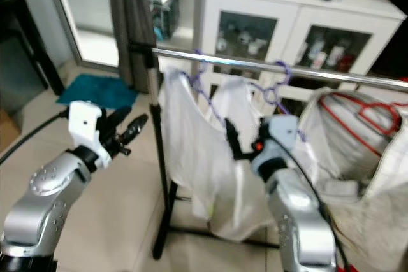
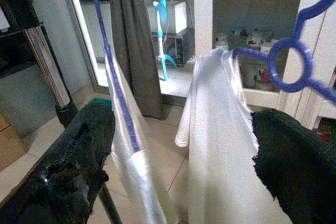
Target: Hang hanger
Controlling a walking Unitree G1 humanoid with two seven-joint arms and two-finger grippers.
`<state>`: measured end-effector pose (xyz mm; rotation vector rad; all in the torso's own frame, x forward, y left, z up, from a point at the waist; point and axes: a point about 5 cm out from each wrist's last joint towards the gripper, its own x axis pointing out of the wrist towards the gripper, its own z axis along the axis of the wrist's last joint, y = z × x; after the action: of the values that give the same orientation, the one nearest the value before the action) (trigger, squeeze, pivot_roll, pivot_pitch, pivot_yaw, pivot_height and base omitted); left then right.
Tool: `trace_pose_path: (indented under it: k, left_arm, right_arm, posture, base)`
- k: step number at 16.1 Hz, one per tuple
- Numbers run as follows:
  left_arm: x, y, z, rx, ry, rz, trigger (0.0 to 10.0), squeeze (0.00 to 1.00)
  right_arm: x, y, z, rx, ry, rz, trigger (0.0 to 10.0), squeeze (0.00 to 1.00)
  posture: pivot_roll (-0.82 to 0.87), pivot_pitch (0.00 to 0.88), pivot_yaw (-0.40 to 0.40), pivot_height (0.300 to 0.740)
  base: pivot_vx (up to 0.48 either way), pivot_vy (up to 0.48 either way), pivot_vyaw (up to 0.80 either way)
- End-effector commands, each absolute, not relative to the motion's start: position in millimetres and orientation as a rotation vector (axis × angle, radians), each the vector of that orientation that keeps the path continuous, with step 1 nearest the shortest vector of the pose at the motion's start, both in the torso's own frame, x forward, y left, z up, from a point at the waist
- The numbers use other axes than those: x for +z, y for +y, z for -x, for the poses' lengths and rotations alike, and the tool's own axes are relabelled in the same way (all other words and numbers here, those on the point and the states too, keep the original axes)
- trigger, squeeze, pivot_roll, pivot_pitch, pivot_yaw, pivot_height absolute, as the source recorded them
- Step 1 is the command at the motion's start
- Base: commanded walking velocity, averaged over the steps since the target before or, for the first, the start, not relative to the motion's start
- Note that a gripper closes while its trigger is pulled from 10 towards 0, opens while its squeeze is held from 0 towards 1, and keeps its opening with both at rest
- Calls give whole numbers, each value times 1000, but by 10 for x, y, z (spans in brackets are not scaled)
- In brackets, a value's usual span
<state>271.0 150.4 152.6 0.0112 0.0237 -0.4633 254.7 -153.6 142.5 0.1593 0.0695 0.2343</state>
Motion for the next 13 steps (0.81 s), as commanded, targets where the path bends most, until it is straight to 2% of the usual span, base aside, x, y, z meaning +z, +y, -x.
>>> trace_pose_path:
  k: [1, 3, 10, 13]
  left_arm:
    - [1497, 1528, -2709, -455, 35, -20, 10000, 0]
    - [1424, 1495, -2732, -443, 55, -15, 10000, 0]
    - [1453, 1563, -2709, -413, 44, -37, 10000, 0]
    - [1473, 1584, -2742, -413, 37, -58, 10000, 0]
  right_arm:
    - [1474, -1509, -2523, 257, 47, -180, 10000, 1000]
    - [1514, -1597, -2509, 250, -10, -69, 10000, 1000]
    - [1560, -1574, -2605, 264, -56, -123, 10000, 1000]
    - [1532, -1570, -2663, 225, -36, -80, 10000, 1000]
  posture:
    - [-141, 0, -24, 740]
    - [-136, 0, -26, 740]
    - [-98, 0, -58, 740]
    - [-116, 0, -40, 740]
  base:
    - [0, -480, 0]
    - [0, -424, 0]
    - [0, -393, 0]
    - [0, 0, 0]
